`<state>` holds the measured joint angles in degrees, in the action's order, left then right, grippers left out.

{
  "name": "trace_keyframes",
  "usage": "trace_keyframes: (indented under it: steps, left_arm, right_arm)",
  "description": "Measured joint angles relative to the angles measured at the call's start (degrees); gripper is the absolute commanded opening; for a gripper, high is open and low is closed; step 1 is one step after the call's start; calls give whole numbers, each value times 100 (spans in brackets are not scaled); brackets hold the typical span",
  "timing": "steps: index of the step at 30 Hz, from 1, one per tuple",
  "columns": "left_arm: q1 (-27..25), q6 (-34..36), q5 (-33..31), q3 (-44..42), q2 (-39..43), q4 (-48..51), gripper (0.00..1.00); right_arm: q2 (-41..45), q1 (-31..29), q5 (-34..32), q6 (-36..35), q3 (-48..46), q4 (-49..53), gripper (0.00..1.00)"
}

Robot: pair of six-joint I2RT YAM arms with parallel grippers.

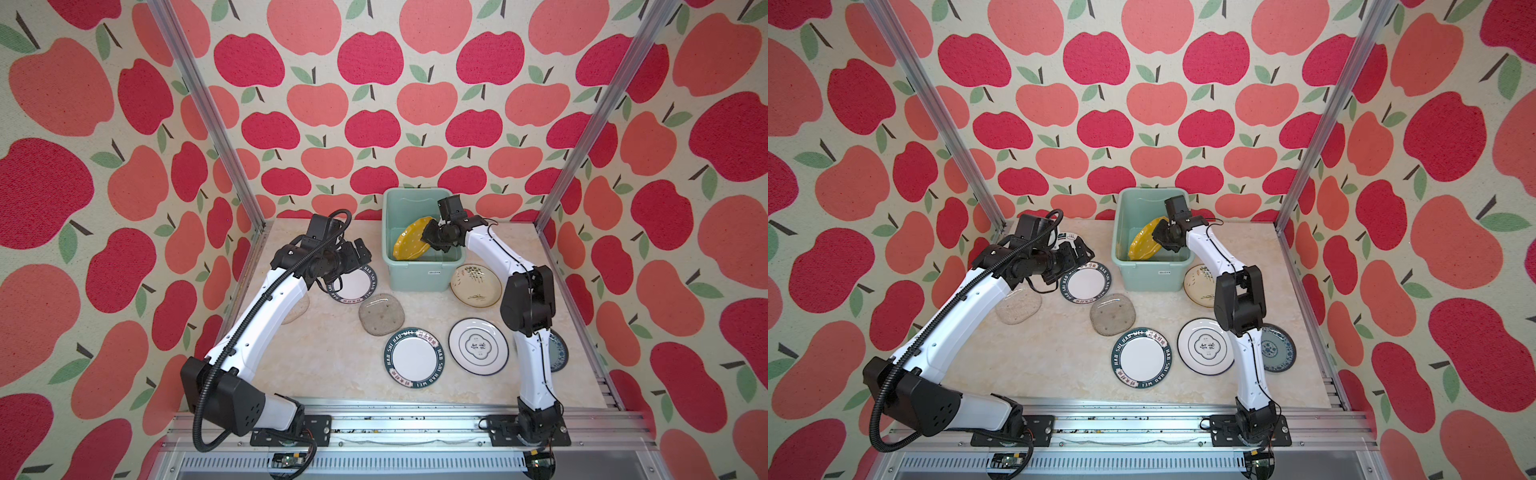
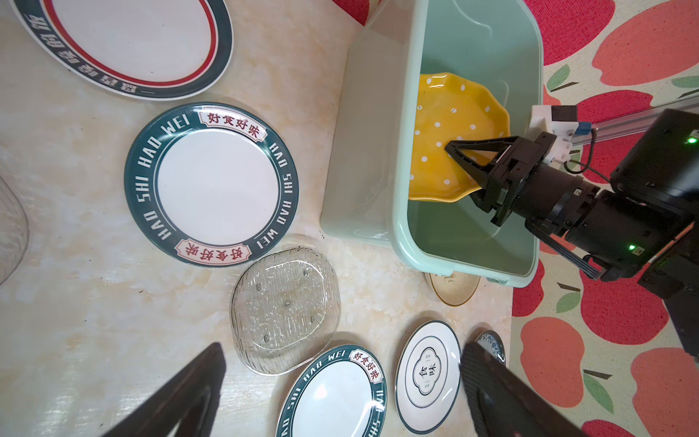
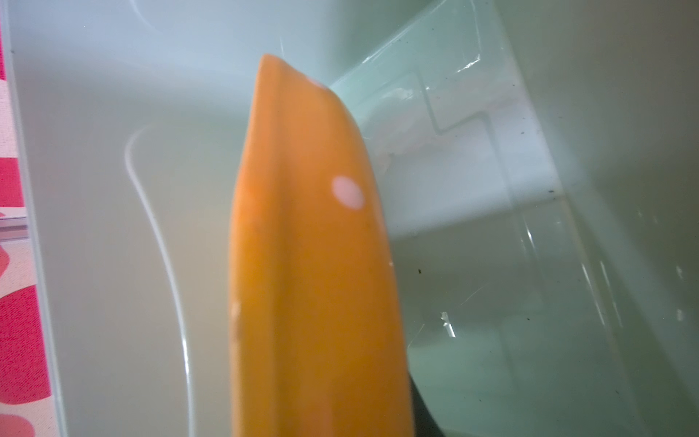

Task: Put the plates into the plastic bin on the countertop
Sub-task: 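Lower the yellow plate into the green bin with the right gripper, then open the right gripper and release the plate flat in the bin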

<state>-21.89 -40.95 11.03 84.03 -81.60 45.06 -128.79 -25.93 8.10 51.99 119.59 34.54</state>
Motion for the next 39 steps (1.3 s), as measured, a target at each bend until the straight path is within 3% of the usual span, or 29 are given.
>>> trace_keyframes:
  steps: [15,28,35,39]
  left_arm:
    - [-26,2,22,0,-48,61,99]
    - [-26,105,50,-2,-422,57,99]
    - [-26,149,133,-2,-450,57,99]
    - [-26,151,155,-2,-472,52,99]
  right_arm:
    - [-1397,-424,293,-597,1908,708,8]
    - [-1394,-341,535,-389,1582,509,14]
    - [-1405,-343,542,-109,1580,282,31]
    - [-1408,-341,544,-20,1580,26,35]
